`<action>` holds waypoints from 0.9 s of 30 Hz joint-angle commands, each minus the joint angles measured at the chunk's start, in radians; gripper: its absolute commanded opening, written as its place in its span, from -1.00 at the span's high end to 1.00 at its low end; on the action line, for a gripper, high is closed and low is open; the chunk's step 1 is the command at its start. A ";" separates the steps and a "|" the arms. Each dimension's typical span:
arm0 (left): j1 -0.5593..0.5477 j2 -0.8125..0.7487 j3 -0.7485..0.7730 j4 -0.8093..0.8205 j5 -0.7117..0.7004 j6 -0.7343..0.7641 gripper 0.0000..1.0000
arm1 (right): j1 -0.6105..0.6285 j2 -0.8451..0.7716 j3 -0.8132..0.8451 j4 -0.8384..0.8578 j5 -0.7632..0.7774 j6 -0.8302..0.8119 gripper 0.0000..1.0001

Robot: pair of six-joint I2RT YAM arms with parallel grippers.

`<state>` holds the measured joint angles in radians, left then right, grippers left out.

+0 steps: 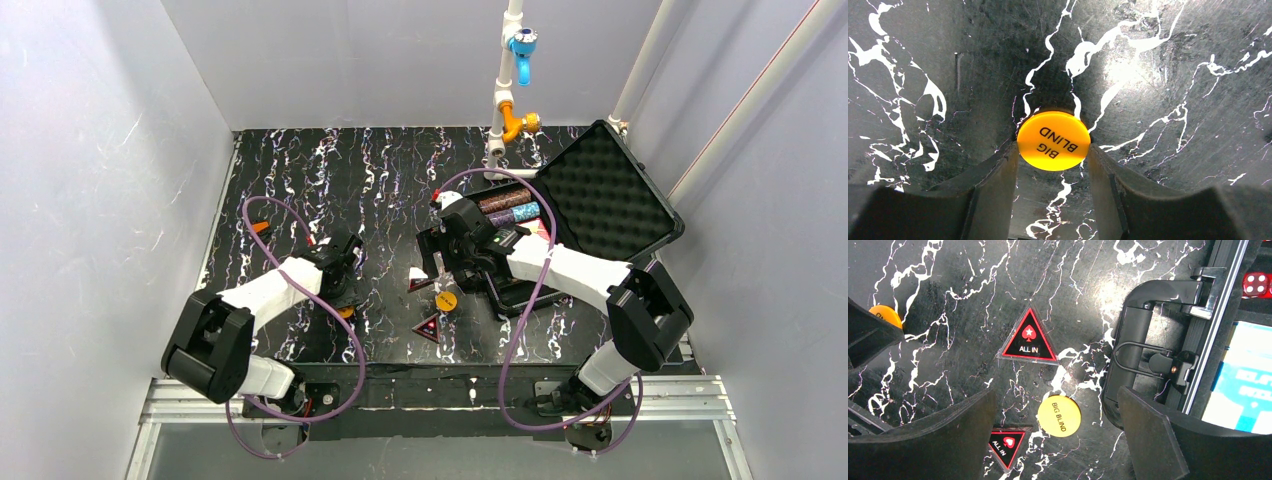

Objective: Pack up texas hold em set

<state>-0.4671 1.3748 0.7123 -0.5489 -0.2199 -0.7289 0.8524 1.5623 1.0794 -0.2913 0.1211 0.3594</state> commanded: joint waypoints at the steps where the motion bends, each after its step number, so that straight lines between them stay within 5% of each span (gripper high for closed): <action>1: 0.001 -0.006 -0.035 -0.001 -0.024 0.005 0.22 | 0.004 -0.020 0.027 0.014 -0.001 -0.012 -0.96; 27: -0.079 -0.227 0.027 0.032 0.024 0.213 0.34 | 0.004 -0.109 0.025 0.049 -0.118 0.033 -1.00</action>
<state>-0.5246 1.2307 0.7144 -0.5458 -0.2127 -0.6038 0.8521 1.5077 1.0794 -0.2854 0.0942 0.3706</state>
